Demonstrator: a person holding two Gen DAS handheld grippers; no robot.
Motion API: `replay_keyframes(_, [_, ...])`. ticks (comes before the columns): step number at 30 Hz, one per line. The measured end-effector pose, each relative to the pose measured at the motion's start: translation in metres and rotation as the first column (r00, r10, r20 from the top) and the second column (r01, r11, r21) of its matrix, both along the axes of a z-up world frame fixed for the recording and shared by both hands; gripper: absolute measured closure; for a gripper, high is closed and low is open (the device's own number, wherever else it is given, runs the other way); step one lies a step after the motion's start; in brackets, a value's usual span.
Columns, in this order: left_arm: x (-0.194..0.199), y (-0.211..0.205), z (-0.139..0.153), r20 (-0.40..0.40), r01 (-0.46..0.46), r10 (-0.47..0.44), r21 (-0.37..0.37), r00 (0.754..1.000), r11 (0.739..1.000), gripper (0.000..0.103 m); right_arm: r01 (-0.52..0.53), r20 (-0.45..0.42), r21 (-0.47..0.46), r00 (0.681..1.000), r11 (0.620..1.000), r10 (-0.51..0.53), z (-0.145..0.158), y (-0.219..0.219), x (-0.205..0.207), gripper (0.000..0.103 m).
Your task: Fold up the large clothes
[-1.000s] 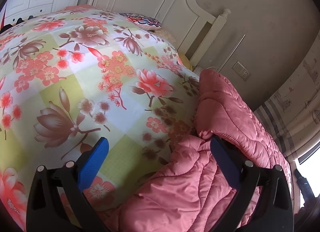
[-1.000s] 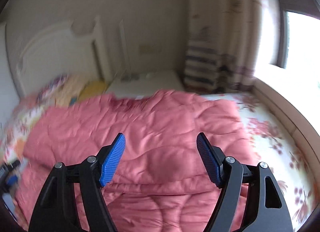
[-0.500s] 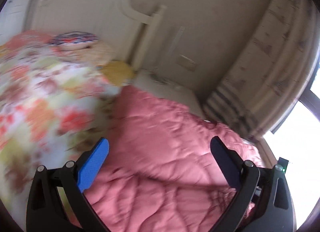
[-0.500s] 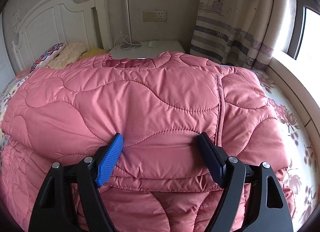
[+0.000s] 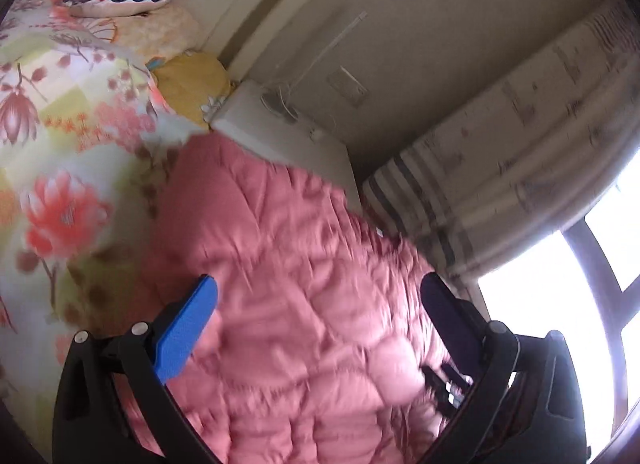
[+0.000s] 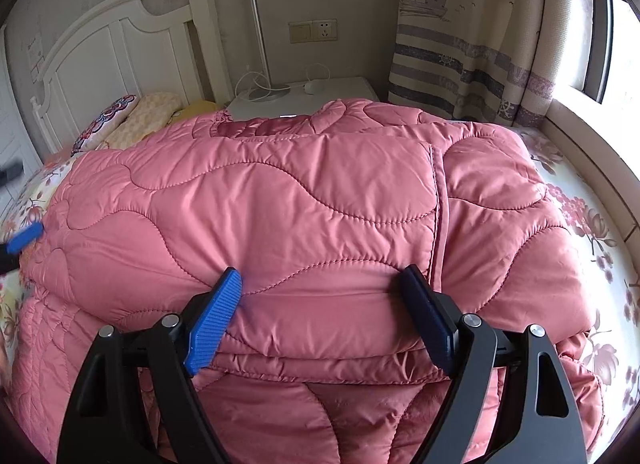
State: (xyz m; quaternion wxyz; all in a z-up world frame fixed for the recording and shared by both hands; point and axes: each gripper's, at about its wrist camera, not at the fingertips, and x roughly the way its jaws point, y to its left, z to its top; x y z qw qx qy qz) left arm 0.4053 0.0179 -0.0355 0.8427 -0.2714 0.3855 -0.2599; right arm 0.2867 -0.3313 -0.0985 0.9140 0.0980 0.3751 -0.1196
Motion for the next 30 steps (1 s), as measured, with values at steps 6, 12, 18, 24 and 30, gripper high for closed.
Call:
replay_keyframes(6, [0.032, -0.017, -0.035, -0.091, 0.067, -0.063, 0.042, 0.994, 0.997, 0.003, -0.004, 0.006, 0.014, 1.0, 1.0, 0.004, 0.0, -0.003, 0.0, 0.024])
replay_keyframes(12, [0.041, -0.005, -0.003, -0.075, 0.021, -0.026, -0.074, 0.997, 0.997, 0.003, -0.003, 0.008, 0.028, 1.0, 1.0, 0.003, 0.0, -0.005, -0.001, 0.023])
replay_keyframes(18, [0.078, -0.015, -0.036, -0.155, 0.044, -0.038, 0.038, 0.987, 0.998, 0.003, -0.004, 0.011, 0.032, 1.0, 0.999, 0.003, 0.0, -0.005, -0.001, 0.023])
replay_keyframes(24, [0.087, -0.015, -0.006, -0.095, 0.027, -0.024, 0.032, 0.995, 0.999, 0.003, -0.008, 0.014, 0.039, 1.0, 0.999, 0.007, 0.0, -0.004, -0.002, 0.022])
replay_keyframes(30, [0.129, -0.024, -0.022, -0.152, 0.026, -0.004, 0.145, 0.988, 0.989, 0.003, -0.012, 0.019, 0.052, 1.0, 0.999, 0.011, 0.0, -0.006, -0.003, 0.021])
